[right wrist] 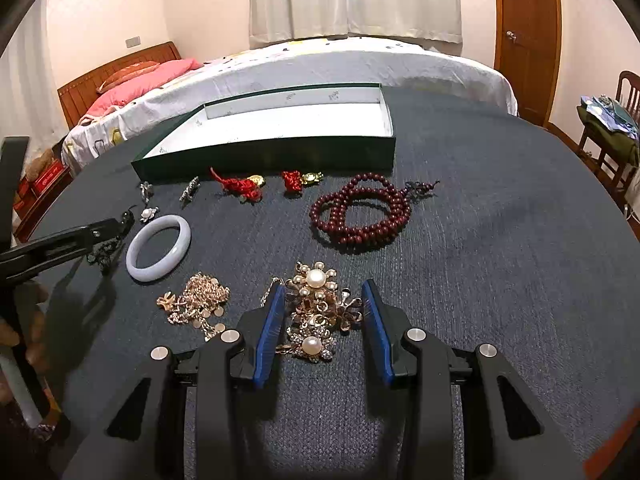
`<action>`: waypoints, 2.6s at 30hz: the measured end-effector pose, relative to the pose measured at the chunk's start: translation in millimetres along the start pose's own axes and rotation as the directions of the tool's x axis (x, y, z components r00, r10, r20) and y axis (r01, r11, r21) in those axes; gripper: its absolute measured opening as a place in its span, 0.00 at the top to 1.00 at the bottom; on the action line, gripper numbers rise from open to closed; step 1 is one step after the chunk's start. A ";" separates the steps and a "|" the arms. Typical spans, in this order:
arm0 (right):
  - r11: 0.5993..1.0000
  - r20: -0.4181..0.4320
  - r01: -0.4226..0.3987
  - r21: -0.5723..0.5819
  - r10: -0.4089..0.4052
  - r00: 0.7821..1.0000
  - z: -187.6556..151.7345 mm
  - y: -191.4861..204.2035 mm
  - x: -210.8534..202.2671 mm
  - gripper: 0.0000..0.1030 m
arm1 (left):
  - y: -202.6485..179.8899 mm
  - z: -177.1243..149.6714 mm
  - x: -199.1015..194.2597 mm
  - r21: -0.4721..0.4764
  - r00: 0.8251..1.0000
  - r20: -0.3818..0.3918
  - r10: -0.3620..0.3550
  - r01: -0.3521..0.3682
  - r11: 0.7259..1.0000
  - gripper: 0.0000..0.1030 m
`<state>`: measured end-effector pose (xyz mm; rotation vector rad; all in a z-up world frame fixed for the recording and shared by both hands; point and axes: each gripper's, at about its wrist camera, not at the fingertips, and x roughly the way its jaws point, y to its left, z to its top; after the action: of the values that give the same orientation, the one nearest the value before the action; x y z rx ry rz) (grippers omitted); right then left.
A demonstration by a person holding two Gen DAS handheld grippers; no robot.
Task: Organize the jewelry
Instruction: 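Close the left tool on the black gourd pendant while the right tool grips the gold pearl brooch, then carry the pendant with the left tool into the box while the right tool drops the brooch there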
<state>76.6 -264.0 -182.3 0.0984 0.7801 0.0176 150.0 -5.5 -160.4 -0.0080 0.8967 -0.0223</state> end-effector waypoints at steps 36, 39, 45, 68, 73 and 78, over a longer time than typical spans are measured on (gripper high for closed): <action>0.998 0.048 -0.062 0.022 0.061 0.997 37.9 -1.5 -7.5 0.61 | -7.8 10.6 -34.7 0.069 0.990 0.098 -0.102 0.096 0.993 0.84; 0.997 0.083 -0.074 0.024 0.072 0.994 46.4 -0.5 -21.9 0.61 | -11.1 17.9 -51.3 0.072 0.984 0.133 -0.117 0.109 0.991 0.84; 0.996 0.159 -0.084 0.018 0.080 0.984 65.7 1.9 -46.9 0.61 | -19.7 36.1 -81.2 0.084 0.967 0.202 -0.153 0.138 0.987 0.84; 0.994 0.321 -0.112 -0.012 0.110 0.941 121.7 5.9 -89.7 0.61 | -40.5 81.7 -108.1 0.111 0.924 0.295 -0.242 0.218 0.970 0.84; 0.995 0.353 -0.094 -0.026 0.097 0.931 145.0 5.6 -83.3 0.61 | -53.0 104.8 -99.4 0.131 0.915 0.309 -0.261 0.230 0.964 0.84; 0.997 0.376 -0.076 -0.026 0.080 0.923 167.2 3.3 -69.1 0.61 | -68.0 128.5 -83.8 0.144 0.907 0.324 -0.269 0.234 0.962 0.84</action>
<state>145.0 -278.0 -15.4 0.1184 0.3898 0.0762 197.1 -71.9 -13.7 -0.0317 0.5406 -0.3011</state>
